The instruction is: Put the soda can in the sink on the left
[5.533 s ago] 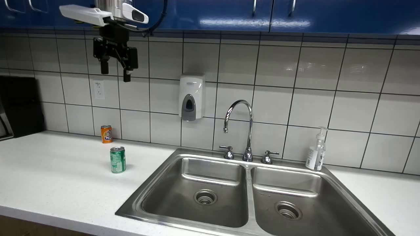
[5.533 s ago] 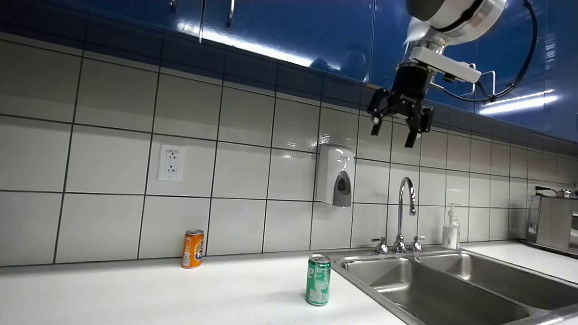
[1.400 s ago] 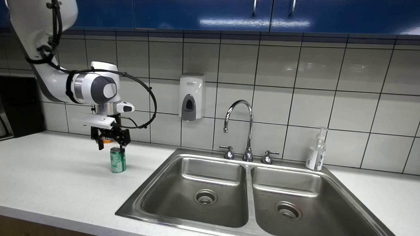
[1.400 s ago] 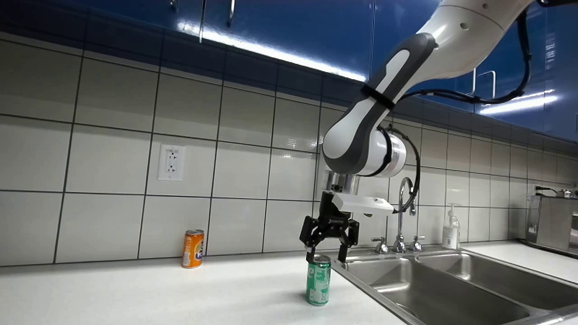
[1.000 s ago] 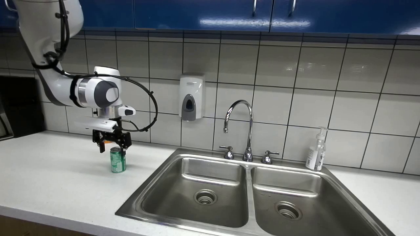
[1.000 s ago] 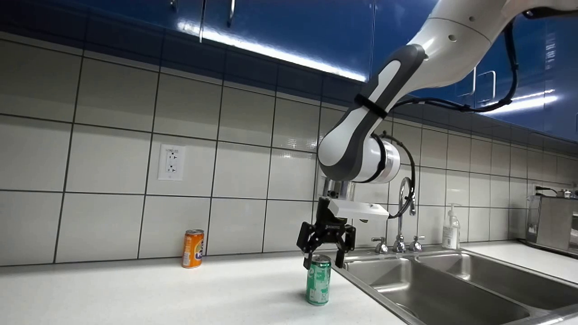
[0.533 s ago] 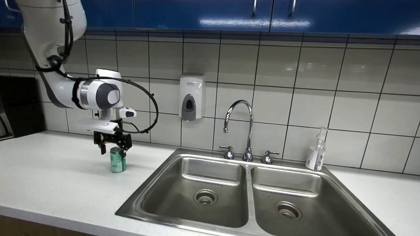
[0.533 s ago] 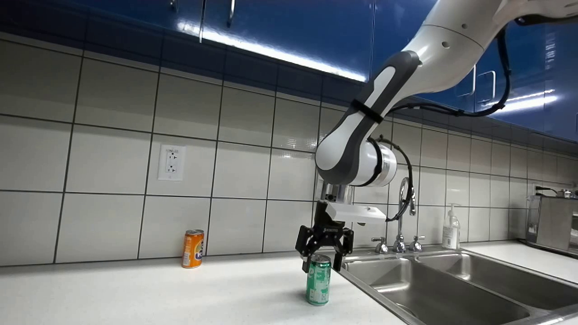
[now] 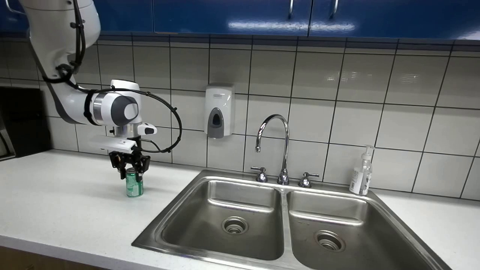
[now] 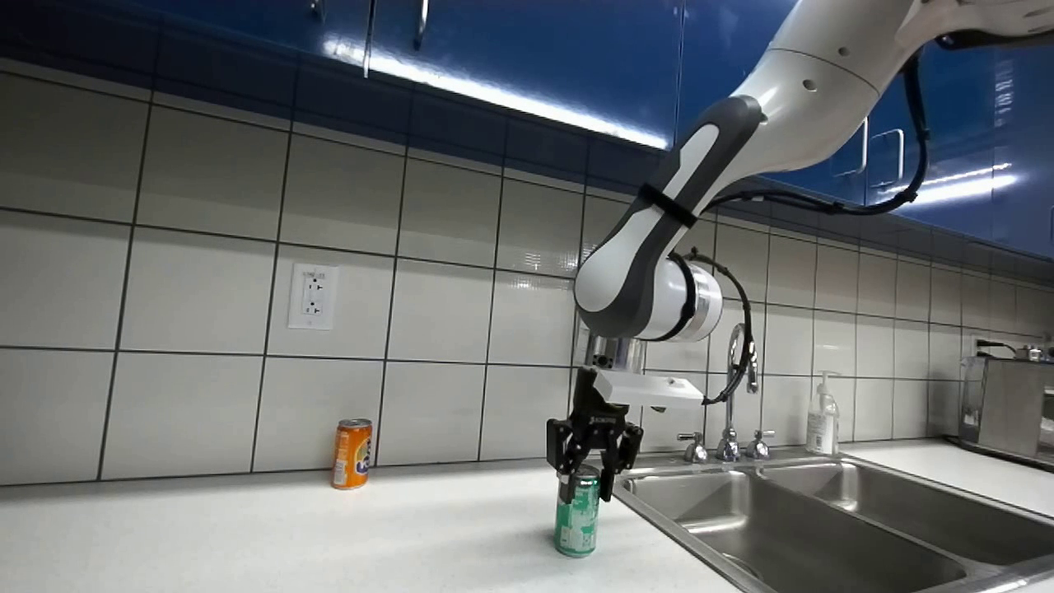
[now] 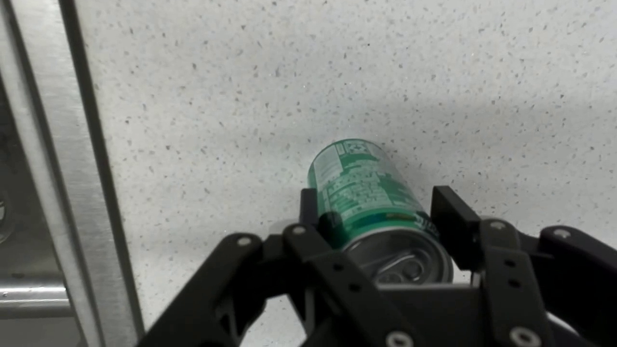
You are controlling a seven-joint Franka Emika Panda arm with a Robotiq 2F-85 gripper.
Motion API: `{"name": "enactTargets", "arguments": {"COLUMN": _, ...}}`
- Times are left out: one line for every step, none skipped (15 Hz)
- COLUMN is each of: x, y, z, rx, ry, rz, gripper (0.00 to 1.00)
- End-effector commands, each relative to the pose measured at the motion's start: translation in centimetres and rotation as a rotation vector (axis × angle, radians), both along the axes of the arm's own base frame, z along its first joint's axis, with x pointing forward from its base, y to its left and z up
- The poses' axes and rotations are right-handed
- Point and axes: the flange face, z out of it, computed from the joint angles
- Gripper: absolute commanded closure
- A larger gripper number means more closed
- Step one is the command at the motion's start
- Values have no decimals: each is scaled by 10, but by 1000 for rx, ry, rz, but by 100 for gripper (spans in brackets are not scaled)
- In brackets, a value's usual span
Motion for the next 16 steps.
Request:
{"name": "enactTargets", "arguments": {"x": 4, "y": 2, "z": 5, "rx": -13, "ry": -17, "rz": 1, "gripper": 64}}
{"name": "enactTargets", "arguments": {"x": 4, "y": 2, "z": 7, "rx": -14, "ry": -19, "rz": 1, "gripper": 64}}
{"name": "enactTargets", "arguments": {"x": 4, "y": 2, "z": 9, "rx": -14, "ry": -22, "rz": 2, "gripper": 64}}
{"name": "enactTargets", "arguments": {"x": 4, "y": 1, "z": 12, "rx": -13, "ry": -25, "rz": 1, "gripper": 64}}
{"name": "enactTargets", "arguments": {"x": 3, "y": 1, "z": 16, "rx": -14, "ry": -32, "rz": 1, "gripper": 64}}
{"name": "enactTargets", "arguments": {"x": 3, "y": 1, "z": 21, "rx": -15, "ry": -39, "rz": 3, "gripper": 64}}
{"name": "enactTargets", "arguments": {"x": 3, "y": 0, "z": 25, "rx": -17, "ry": -45, "rz": 3, "gripper": 64}}
{"name": "enactTargets", "arguments": {"x": 3, "y": 0, "z": 30, "rx": -16, "ry": -53, "rz": 4, "gripper": 64}}
{"name": "enactTargets", "arguments": {"x": 3, "y": -1, "z": 34, "rx": -16, "ry": -60, "rz": 4, "gripper": 64}}
{"name": "enactTargets", "arguments": {"x": 2, "y": -1, "z": 40, "rx": -16, "ry": -69, "rz": 4, "gripper": 64}}
{"name": "enactTargets", "arguments": {"x": 1, "y": -2, "z": 45, "rx": -16, "ry": -77, "rz": 3, "gripper": 64}}
{"name": "enactTargets", "arguments": {"x": 0, "y": -4, "z": 50, "rx": -15, "ry": -85, "rz": 1, "gripper": 64}}
{"name": "enactTargets", "arguments": {"x": -1, "y": -5, "z": 55, "rx": -15, "ry": -94, "rz": -2, "gripper": 64}}
{"name": "enactTargets", "arguments": {"x": -2, "y": -8, "z": 61, "rx": -15, "ry": -103, "rz": -7, "gripper": 64}}
{"name": "enactTargets", "arguments": {"x": -3, "y": -10, "z": 65, "rx": -15, "ry": -111, "rz": -12, "gripper": 64}}
{"name": "enactTargets", "arguments": {"x": -5, "y": -14, "z": 71, "rx": -16, "ry": -120, "rz": -20, "gripper": 64}}
